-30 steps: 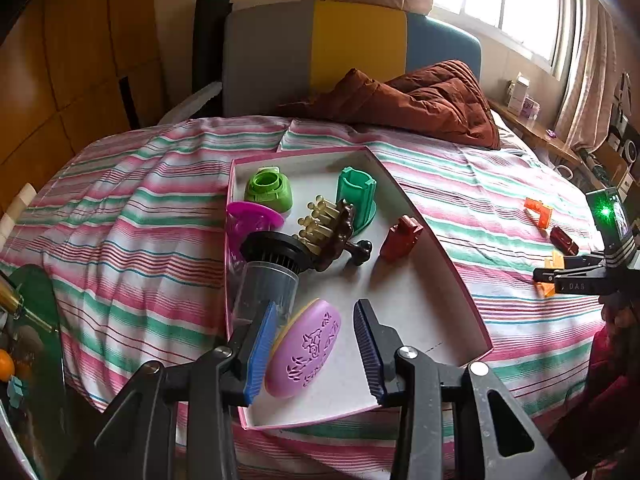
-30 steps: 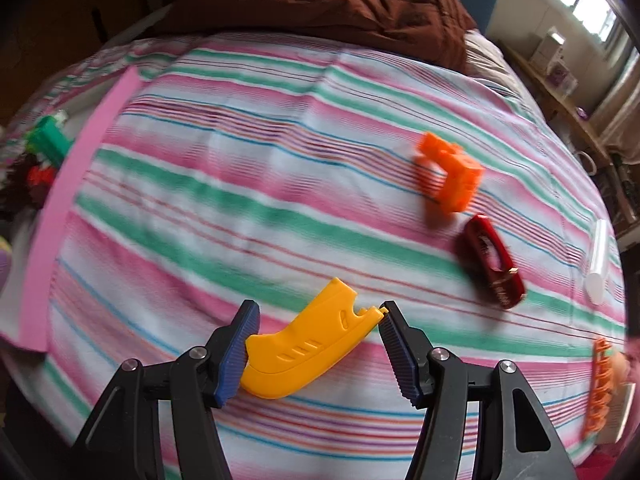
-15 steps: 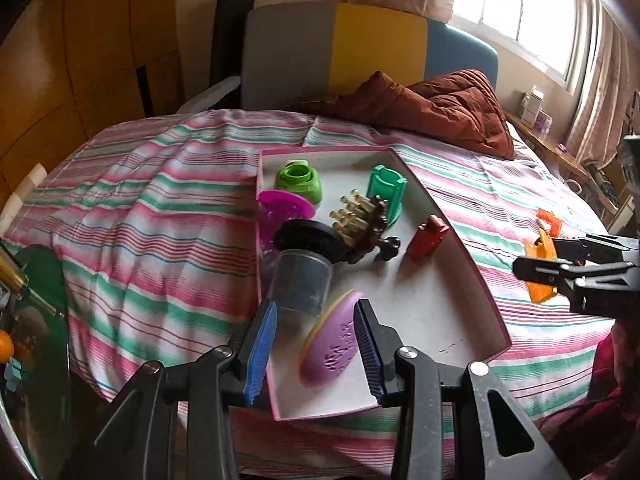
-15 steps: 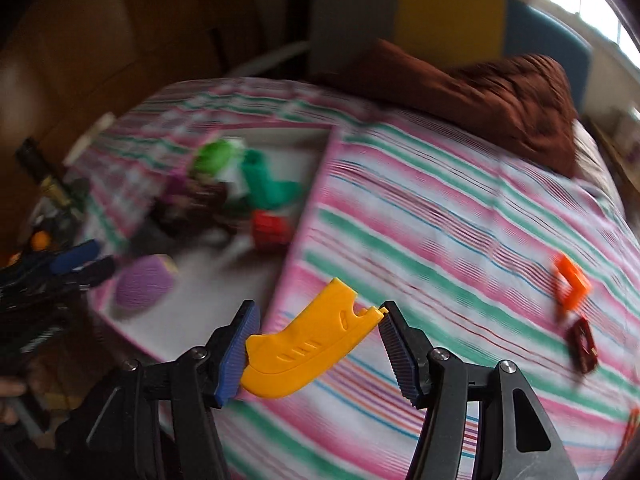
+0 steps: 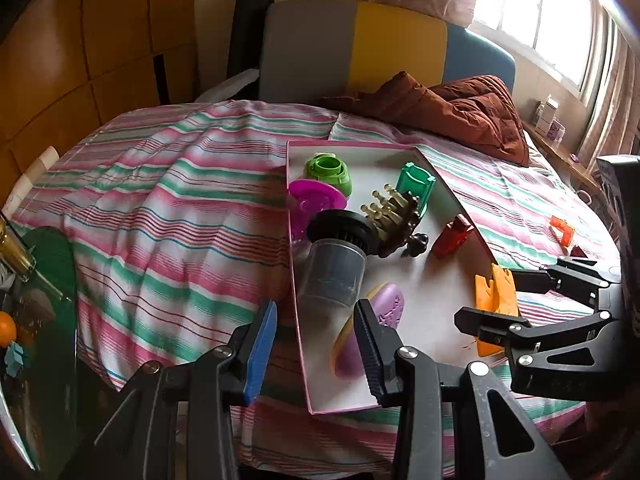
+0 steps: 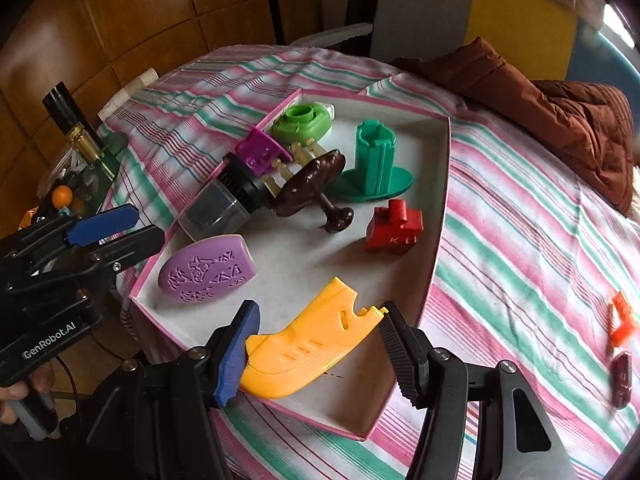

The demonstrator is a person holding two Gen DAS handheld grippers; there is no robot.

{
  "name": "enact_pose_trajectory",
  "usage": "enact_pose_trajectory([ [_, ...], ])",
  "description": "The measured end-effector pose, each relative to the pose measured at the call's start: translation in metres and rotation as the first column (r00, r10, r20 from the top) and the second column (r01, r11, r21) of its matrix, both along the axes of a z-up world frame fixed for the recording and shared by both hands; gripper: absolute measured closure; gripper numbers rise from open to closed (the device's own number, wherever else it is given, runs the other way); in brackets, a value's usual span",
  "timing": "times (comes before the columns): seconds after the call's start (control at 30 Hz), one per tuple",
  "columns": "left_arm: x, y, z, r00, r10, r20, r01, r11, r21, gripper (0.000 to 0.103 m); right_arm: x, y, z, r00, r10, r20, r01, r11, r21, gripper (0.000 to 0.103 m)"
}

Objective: Organize rigid objects
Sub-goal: 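Carry the yellow curved piece into the tray with the right gripper and release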

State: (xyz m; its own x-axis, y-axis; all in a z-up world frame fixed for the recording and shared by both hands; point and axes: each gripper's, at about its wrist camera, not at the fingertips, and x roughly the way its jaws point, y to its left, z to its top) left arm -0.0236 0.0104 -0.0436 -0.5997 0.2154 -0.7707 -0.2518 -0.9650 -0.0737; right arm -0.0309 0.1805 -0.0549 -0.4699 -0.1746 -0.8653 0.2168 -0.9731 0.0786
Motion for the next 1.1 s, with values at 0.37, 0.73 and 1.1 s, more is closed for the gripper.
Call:
enact_pose_trajectory([
  [0.37, -0.002, -0.005, -0.004, 1.000, 0.016, 0.010, -0.016, 1.000, -0.005, 0.063, -0.012, -0.022, -0.020, 0.999, 0.017, 0.040, -0.016, 1.000, -0.009, 0.041],
  [0.73, -0.003, -0.009, -0.006, 0.999, 0.031, 0.013, -0.030, 1.000, -0.004, 0.063, -0.017, -0.036, -0.029, 0.998, 0.019, 0.059, -0.018, 1.000, -0.020, 0.039],
  [1.1, -0.004, -0.014, -0.005, 0.999, 0.045, 0.010, -0.045, 0.999, 0.002, 0.063, -0.009, -0.023, -0.020, 0.999, -0.014, 0.051, 0.018, 0.995, -0.095, 0.034],
])
